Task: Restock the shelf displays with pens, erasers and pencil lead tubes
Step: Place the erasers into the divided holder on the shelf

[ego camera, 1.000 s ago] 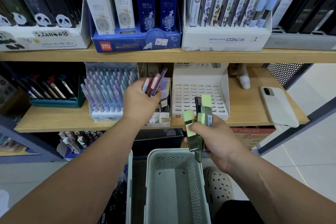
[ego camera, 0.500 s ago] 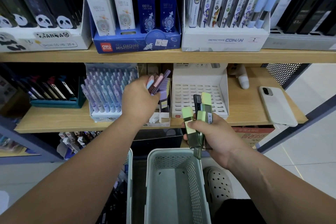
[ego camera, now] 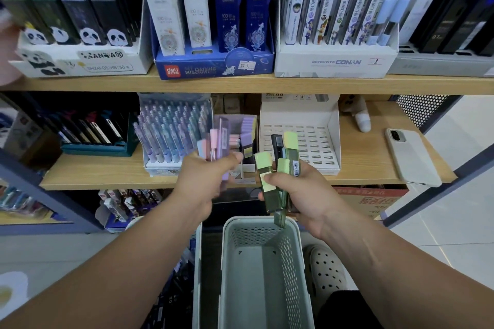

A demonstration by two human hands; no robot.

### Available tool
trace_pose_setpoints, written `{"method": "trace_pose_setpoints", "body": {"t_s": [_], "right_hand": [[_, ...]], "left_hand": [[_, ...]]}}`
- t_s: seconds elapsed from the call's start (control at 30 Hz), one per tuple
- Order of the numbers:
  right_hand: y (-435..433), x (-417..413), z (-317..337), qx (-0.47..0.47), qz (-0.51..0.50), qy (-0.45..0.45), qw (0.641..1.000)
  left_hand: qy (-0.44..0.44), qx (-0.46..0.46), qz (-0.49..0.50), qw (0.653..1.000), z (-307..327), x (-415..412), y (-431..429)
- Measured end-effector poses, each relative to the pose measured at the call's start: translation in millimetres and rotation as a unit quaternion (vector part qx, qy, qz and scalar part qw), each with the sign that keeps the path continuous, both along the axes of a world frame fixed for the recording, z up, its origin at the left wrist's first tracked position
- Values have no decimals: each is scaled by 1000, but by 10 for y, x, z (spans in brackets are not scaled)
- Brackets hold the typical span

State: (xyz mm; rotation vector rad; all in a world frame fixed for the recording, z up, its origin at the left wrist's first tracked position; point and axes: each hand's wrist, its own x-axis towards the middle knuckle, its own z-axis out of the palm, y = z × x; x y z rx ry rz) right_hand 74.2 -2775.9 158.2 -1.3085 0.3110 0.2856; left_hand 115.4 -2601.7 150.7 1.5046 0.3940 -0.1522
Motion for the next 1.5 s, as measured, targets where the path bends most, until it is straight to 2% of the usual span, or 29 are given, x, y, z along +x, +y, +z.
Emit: {"method": "trace_pose_setpoints", "body": {"t_s": [0.13,0.27,0.37,0.47,0.57,0.7,0.97,1.07,1.17,1.27,1.4,1.5], "right_hand": [[163,29,-16,-3,37,-13,999],[297,38,-136,-61,66,-25,996],[366,24,-152,-74,76,-25,994],[385,64,-104,-49,44,-12,998],[367,154,-71,-42,15,-13,999],[417,234,-68,-79,45,-33,995],[517,372,-115,-108,45,-38,992],[533,441,-83,-118,-12,-47,992],[476,484,-46,-150,-73,-64,984],[396,477,-68,-174,-101,-70,977],[320,486,-63,-173,-133,-80,973],[295,506,-6,-159,-143,-98,972]], "left_hand": [[76,-99,-55,991,-90,-229,31],[92,-151,-41,983,-113,-334,65],[99,-162,-13,982,-174,-332,142],[86,-169,-12,982,-198,-301,248],[64,-152,-65,984,-211,-288,355],[54,-122,-133,982,-242,-299,429],[58,-127,-122,983,-320,-227,449],[66,-181,-53,980,-367,-202,413],[76,-129,69,986,-546,-186,384],[80,-73,130,986,-723,-197,321],[71,-67,194,976,-756,-129,168],[87,-96,243,961,-755,-38,70]]}}
